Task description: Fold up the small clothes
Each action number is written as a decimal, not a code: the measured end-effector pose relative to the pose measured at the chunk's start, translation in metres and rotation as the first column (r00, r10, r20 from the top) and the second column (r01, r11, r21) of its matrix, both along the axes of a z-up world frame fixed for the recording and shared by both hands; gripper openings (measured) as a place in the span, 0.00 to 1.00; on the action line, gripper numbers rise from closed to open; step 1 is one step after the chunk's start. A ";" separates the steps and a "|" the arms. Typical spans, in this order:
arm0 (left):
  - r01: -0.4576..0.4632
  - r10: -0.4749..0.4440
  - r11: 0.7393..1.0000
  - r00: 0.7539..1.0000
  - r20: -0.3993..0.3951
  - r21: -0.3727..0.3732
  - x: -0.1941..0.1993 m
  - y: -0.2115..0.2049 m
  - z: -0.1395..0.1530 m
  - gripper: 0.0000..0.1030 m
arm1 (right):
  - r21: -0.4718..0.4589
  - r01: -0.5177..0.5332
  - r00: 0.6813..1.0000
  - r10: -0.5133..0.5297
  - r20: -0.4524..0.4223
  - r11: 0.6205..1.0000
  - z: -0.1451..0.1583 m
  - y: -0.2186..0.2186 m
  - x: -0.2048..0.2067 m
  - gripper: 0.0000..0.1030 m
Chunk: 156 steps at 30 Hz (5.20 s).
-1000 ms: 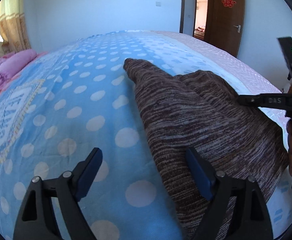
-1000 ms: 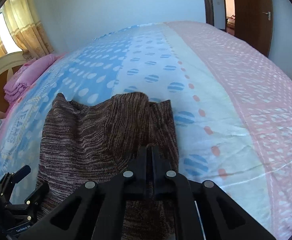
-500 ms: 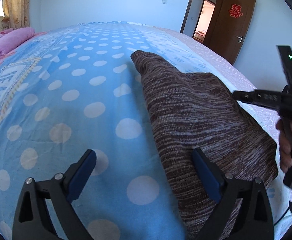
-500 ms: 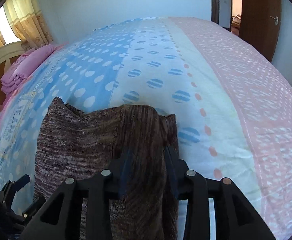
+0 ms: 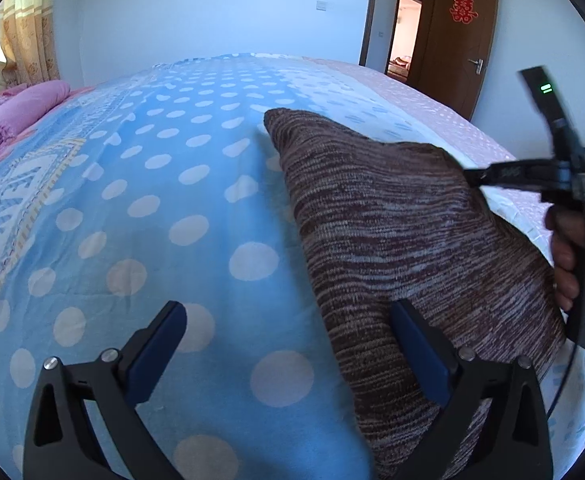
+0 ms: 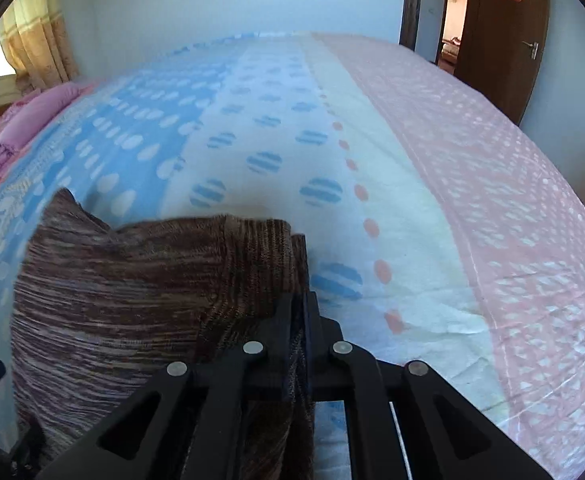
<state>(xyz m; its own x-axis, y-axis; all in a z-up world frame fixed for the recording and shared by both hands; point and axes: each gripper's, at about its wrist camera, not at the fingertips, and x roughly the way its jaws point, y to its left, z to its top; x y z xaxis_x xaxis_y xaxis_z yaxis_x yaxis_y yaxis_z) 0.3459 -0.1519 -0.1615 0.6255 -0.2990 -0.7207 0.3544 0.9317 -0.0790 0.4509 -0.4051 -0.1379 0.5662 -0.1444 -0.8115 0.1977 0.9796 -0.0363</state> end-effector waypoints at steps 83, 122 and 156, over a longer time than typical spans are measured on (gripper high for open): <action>0.090 -0.087 0.994 0.995 -0.047 0.059 -0.011 -0.026 0.001 1.00 | 0.177 -0.282 0.930 0.224 0.290 0.943 0.024 -0.016 -0.106 0.65; 0.163 -0.162 0.986 0.984 -0.075 0.020 -0.029 -0.040 0.012 0.28 | 0.352 -0.267 0.949 0.180 0.259 0.897 0.016 -0.011 -0.024 0.14; 0.034 -0.040 0.996 0.997 0.072 0.079 -0.106 0.053 0.073 0.24 | 0.401 -0.443 0.885 0.317 0.342 0.802 0.054 0.111 -0.071 0.07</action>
<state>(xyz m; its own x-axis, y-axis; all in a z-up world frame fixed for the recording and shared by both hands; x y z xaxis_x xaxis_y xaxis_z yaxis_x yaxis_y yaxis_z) 0.2397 -0.0986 -0.0888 0.6671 -0.2675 -0.6953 0.3908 0.9202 0.0209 0.3796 -0.2941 -0.0844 0.6843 0.4745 -0.5537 -0.2532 0.8667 0.4297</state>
